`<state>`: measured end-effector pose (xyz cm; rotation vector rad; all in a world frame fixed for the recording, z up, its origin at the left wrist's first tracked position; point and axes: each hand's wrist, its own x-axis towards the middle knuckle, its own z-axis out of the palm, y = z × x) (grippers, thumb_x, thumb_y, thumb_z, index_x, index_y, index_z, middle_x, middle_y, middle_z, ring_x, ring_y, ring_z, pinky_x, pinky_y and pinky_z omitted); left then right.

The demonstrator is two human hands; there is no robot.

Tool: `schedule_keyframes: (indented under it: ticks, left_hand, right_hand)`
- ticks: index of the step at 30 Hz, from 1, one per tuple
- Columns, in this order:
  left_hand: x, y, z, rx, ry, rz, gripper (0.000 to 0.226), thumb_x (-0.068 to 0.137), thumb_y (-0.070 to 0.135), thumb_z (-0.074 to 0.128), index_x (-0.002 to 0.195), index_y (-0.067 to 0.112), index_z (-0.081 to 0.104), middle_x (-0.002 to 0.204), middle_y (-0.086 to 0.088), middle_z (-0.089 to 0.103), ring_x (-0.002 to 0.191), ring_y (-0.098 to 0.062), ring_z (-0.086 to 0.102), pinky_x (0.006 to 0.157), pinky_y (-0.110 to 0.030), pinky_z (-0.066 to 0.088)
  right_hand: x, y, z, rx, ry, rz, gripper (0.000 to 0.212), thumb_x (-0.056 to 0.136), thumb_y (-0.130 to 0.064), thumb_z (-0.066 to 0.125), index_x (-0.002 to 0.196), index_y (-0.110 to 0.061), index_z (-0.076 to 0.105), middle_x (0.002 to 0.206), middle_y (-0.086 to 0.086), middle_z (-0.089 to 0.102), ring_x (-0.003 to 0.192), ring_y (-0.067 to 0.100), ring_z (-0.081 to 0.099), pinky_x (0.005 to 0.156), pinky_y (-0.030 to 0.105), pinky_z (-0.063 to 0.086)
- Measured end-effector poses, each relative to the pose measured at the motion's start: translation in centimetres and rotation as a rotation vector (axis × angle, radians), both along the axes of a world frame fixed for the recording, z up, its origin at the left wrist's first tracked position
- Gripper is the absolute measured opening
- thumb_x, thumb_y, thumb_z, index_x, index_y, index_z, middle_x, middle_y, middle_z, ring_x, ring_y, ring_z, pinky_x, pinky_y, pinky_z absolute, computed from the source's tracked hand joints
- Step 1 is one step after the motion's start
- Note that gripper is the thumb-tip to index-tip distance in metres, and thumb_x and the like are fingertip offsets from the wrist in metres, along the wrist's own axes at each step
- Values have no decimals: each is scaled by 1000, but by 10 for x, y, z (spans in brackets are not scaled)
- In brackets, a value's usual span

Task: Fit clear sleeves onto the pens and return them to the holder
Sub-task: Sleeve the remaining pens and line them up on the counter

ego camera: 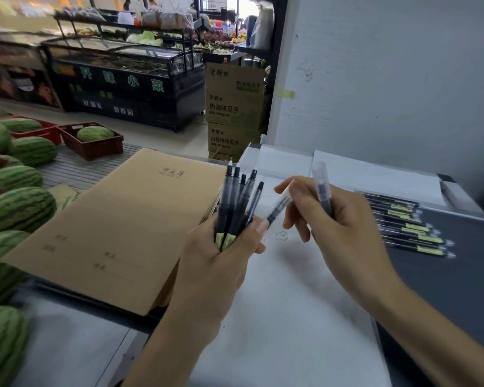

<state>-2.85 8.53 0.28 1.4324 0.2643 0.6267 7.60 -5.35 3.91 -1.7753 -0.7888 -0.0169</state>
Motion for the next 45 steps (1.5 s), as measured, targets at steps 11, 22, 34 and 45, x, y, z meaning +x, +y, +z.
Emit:
schedule_keyframes:
  ticks: [11,22,34,45]
  left_hand:
    - [2,0,4,-12,30,9,41,87,54,68,71,17,70,42,-2,41,32,-13,29,40,-18,25]
    - [-1,2,6,-246,-72,-68,27,94,41,62,95,16,72,78,-14,68,33,-20,46,35,-20,34]
    - [2,3,5,-313,-48,-6,40,85,43,65,95,5,66,59,-4,31,33,-12,21,41,-24,12]
    - [1,-1,8,-360,-48,33,32,70,51,76,79,20,71,60,-1,28,38,-10,19,39,-16,16]
  right_hand:
    - [-8,11,3,121,447,128,39,92,-46,71,88,-8,75,68,0,62,53,11,45,41,13,28]
    - [9,-1,12,307,424,-126,40,106,-46,50,73,-30,65,75,-1,62,62,7,53,45,17,36]
    - [6,3,3,373,500,41,42,95,-50,72,66,-30,48,57,-6,30,50,15,23,46,27,30]
    - [3,11,-16,331,526,-50,60,96,-38,70,47,-26,37,50,-4,28,44,15,25,43,25,29]
